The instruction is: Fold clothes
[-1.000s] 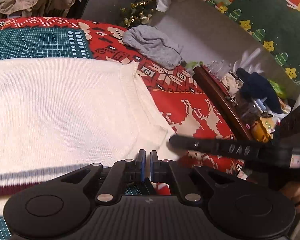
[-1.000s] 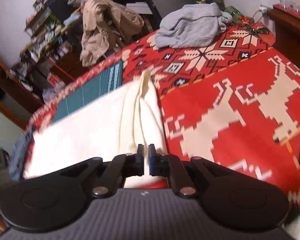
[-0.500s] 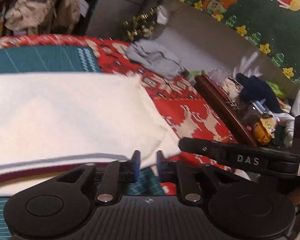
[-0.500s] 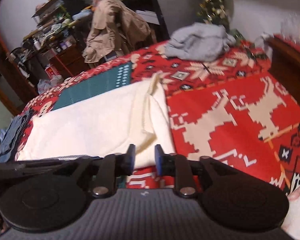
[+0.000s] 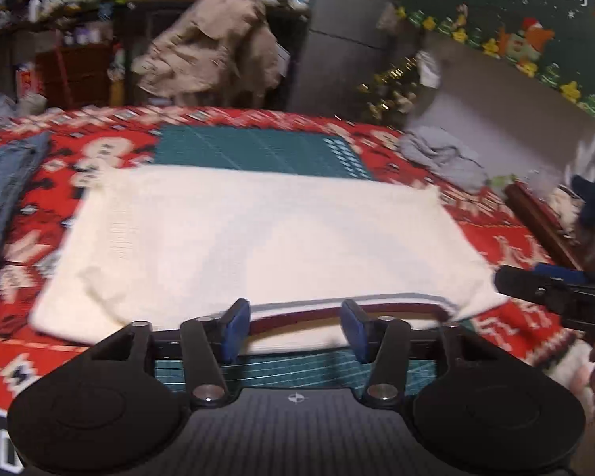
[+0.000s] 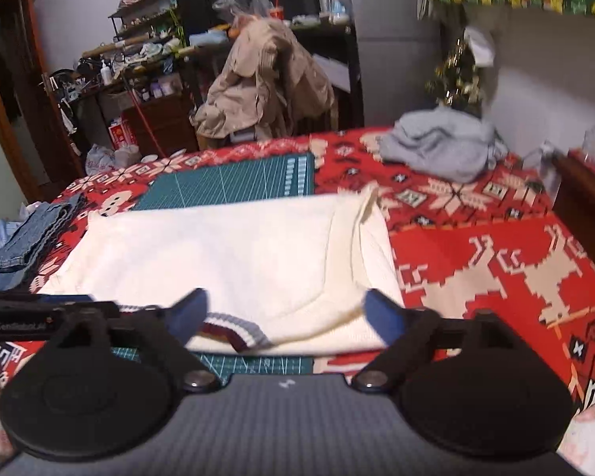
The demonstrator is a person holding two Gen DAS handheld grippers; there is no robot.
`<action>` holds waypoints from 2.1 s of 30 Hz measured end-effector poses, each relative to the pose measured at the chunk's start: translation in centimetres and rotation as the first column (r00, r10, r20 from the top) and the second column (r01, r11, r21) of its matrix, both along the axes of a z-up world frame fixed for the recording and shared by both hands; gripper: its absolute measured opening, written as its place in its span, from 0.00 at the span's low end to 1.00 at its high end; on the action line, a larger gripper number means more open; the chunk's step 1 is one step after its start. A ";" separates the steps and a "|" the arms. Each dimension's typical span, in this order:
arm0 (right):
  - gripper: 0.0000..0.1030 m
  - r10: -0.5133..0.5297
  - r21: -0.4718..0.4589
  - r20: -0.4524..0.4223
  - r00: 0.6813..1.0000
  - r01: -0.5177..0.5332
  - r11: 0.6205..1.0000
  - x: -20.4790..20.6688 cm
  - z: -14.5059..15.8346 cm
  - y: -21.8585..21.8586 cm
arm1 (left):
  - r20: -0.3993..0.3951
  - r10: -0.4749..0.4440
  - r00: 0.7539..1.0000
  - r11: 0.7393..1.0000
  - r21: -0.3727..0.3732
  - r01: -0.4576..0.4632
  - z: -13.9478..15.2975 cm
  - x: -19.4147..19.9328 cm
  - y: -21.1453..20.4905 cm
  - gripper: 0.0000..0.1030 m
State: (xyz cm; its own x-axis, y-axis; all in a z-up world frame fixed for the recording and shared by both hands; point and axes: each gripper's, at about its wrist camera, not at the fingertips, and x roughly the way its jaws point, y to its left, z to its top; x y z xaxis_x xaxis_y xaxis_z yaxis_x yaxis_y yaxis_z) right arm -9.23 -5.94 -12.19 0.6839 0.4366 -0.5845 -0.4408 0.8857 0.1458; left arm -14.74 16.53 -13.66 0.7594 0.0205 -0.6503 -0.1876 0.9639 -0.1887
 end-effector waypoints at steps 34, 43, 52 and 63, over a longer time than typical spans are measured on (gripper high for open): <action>0.99 -0.016 -0.170 -0.094 0.995 -0.001 0.985 -0.1 -6.8 4.8 | -0.081 0.065 0.995 0.980 0.195 -0.048 -4.1 -1.0 -1.4 1.00; 0.82 -0.031 -0.135 -0.099 0.995 0.018 0.991 -0.1 -5.9 4.0 | 0.026 0.108 0.994 0.986 0.123 -0.110 -2.3 -2.6 -0.3 0.53; 0.20 0.026 -0.097 0.020 0.999 -0.024 0.995 0.3 -2.9 5.2 | 0.120 0.067 0.991 0.985 0.148 -0.085 -0.4 -0.3 -0.9 0.13; 0.04 0.141 -0.139 0.029 0.990 -0.135 0.981 1.7 -5.5 11.4 | 0.067 -0.003 0.998 0.994 0.113 -0.004 -3.5 2.8 -1.6 0.06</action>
State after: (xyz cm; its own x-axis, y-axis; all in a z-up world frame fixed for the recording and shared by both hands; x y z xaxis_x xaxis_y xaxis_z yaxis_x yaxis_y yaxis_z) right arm -7.54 5.43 -17.65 0.6457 0.4463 -0.6196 -0.5631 0.8264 0.0084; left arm -11.96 14.96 -17.18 0.8010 0.0910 -0.5916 -0.1786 0.9797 -0.0910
